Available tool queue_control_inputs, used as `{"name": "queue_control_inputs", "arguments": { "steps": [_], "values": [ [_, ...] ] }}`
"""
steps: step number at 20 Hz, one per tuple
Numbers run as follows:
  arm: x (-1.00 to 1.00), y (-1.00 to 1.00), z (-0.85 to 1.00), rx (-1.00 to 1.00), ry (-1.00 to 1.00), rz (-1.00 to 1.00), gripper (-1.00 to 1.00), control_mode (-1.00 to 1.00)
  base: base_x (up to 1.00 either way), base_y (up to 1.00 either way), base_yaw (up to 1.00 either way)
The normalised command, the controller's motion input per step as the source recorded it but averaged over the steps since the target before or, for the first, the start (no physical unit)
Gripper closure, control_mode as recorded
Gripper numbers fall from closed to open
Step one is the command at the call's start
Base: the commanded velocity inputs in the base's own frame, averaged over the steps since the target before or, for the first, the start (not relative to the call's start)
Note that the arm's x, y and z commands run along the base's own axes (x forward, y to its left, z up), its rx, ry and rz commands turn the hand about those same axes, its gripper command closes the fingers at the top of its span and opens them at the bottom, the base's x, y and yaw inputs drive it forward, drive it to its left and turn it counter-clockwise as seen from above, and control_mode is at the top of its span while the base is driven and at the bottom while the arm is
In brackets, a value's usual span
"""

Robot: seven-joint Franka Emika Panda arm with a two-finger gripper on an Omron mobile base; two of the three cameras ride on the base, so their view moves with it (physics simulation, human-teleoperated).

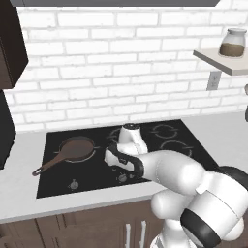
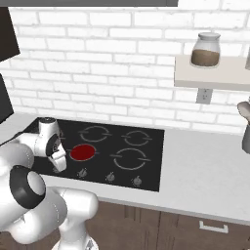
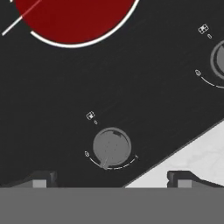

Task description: Turn off the front center burner of the stove.

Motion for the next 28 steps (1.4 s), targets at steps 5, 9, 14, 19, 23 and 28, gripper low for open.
{"name": "queue_control_inputs", "arguments": {
  "steps": [5, 9, 14, 19, 23, 28],
  "values": [
    [0.01, 0.0, -0.37, 0.0, 0.06, 0.0, -1.0, -1.0, 0.0, 0.0, 0.0],
    [0.06, 0.0, -0.25, 0.0, 0.0, 0.0, -1.0, -1.0, 0.0, 0.0, 0.0],
    [0.13, 0.0, -0.06, 0.0, 0.0, -0.02, -1.0, -1.0, 0.0, 0.0, 0.0],
    [0.06, 0.0, -0.01, 0.0, 0.0, -0.02, -1.0, -1.0, 0.0, 0.0, 0.0],
    [0.0, 0.0, 0.0, 0.0, 0.0, 0.0, -1.0, -1.0, 0.0, 0.0, 0.0],
    [0.0, 0.0, 0.0, 0.0, 0.0, 0.0, 1.0, -1.0, 0.0, 0.0, 0.0]
  ]
}}
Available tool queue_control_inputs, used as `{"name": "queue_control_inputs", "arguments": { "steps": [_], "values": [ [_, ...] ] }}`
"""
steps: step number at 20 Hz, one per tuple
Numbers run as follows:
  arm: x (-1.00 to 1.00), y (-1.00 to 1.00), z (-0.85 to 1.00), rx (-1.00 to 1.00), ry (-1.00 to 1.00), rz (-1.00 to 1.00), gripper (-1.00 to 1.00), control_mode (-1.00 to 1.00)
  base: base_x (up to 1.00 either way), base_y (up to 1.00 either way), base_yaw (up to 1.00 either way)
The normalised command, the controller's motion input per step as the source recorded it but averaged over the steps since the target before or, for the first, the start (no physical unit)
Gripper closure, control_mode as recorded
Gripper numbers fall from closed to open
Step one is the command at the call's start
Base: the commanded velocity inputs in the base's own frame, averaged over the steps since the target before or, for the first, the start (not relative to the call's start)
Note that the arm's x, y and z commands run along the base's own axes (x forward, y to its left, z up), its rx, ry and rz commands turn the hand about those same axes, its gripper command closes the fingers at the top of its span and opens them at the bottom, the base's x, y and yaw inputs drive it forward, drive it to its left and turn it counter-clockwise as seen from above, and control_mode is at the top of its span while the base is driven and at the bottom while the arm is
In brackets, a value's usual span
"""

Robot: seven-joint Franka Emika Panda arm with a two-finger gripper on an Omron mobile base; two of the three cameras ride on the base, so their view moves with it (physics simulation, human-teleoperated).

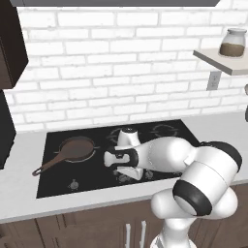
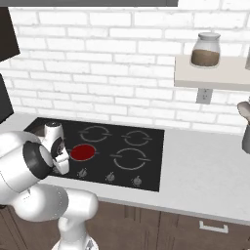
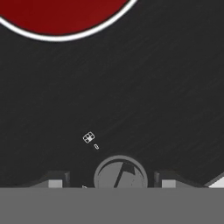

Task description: Turn off the front center burner of the stove.

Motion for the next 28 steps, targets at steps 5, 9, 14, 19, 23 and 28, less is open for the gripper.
{"name": "queue_control_inputs", "arguments": {
  "steps": [5, 9, 14, 19, 23, 28],
  "values": [
    [0.0, 0.0, 0.0, 0.0, 0.0, 0.0, 1.0, -1.0, 0.0, 0.0, 0.0],
    [0.0, 0.0, 0.0, 0.04, 0.0, -0.08, 1.0, -1.0, 0.0, 0.0, 0.0],
    [0.0, 0.0, 0.0, 0.1, 0.01, -0.26, 1.0, -1.0, 0.0, 0.0, 0.0],
    [0.0, -0.01, 0.0, 0.13, 0.06, -0.43, 1.0, -1.0, 0.0, 0.0, 0.0],
    [0.0, 0.0, 0.0, 0.12, 0.09, -0.5, 1.0, -1.0, 0.0, 0.0, 0.0],
    [0.0, 0.0, 0.0, 0.08, 0.11, -0.6, 1.0, -1.0, 0.0, 0.0, 0.0]
  ]
}}
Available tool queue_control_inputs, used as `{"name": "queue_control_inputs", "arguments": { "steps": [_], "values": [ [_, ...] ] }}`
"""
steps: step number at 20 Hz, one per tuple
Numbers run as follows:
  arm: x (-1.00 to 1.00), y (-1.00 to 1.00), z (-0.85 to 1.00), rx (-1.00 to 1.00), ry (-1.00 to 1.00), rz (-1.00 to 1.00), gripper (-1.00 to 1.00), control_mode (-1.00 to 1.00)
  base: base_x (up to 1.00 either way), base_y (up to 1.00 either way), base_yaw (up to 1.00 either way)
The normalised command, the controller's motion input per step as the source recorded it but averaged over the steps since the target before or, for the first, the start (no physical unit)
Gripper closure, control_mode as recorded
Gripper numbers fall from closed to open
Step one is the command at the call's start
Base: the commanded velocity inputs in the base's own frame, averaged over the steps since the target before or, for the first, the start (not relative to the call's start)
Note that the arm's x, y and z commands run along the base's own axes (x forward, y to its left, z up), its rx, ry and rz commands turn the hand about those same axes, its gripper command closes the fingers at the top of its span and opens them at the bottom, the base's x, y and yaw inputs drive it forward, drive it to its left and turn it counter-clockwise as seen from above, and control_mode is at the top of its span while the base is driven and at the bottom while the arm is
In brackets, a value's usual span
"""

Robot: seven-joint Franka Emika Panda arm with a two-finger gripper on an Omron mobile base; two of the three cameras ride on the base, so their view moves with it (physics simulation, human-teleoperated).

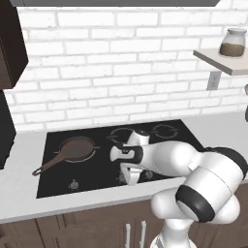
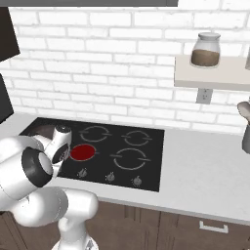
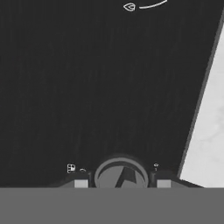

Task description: Turn off the front center burner of the stove.

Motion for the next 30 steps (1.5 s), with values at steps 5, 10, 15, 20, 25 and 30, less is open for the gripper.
{"name": "queue_control_inputs", "arguments": {
  "steps": [5, 10, 15, 20, 25, 30],
  "values": [
    [0.0, 0.0, 0.0, 0.06, 0.13, -0.61, 1.0, -1.0, 0.0, 0.0, 0.0],
    [0.0, 0.0, 0.0, 0.05, 0.16, -0.65, 1.0, -1.0, 0.0, 0.0, 0.0],
    [0.12, 0.0, 0.0, 0.05, 0.19, -0.72, 1.0, -1.0, 0.0, 0.0, 0.0],
    [0.21, 0.0, 0.0, 0.05, 0.19, -0.78, 1.0, -1.0, 0.0, 0.0, 0.0],
    [0.24, 0.0, 0.0, 0.05, 0.19, -0.81, 1.0, -1.0, 0.0, 0.0, 0.0],
    [0.26, 0.0, 0.0, 0.0, 0.12, -0.85, 1.0, -1.0, 0.0, 0.0, 0.0]
  ]
}}
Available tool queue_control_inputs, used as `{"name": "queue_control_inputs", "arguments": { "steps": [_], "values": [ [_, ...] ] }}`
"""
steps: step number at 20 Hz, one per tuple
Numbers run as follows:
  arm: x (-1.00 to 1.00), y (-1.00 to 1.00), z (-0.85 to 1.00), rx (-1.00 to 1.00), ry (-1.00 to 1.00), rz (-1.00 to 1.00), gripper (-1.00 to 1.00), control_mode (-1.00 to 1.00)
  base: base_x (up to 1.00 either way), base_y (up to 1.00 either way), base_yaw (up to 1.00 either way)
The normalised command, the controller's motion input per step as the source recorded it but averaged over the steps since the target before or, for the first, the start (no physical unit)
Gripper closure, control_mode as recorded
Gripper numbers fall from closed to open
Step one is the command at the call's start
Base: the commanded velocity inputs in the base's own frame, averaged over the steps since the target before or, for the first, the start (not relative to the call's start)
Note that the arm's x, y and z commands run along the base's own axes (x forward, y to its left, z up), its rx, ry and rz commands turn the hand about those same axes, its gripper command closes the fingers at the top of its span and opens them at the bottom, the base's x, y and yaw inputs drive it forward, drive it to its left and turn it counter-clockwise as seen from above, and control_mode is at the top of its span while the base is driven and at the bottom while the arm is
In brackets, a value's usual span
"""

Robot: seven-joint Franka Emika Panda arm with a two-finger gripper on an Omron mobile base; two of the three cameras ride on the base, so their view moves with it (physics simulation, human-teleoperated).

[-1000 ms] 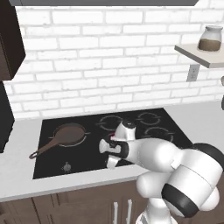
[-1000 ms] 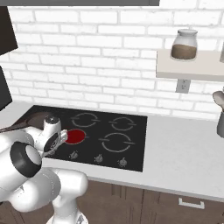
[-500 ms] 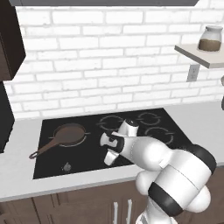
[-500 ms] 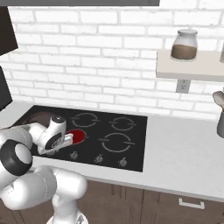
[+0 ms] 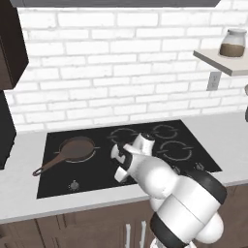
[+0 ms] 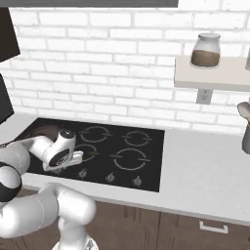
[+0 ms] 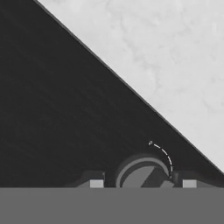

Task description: Turn off the front center burner of the stove.

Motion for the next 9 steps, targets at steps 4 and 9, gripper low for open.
{"name": "queue_control_inputs", "arguments": {
  "steps": [4, 9],
  "values": [
    [0.19, 0.0, 0.0, 0.0, 0.1, -0.93, 1.0, -1.0, 0.0, 0.0, 0.0],
    [0.05, 0.0, 0.0, 0.0, 0.1, -0.98, 1.0, -1.0, 0.0, 0.0, 0.0]
  ]
}}
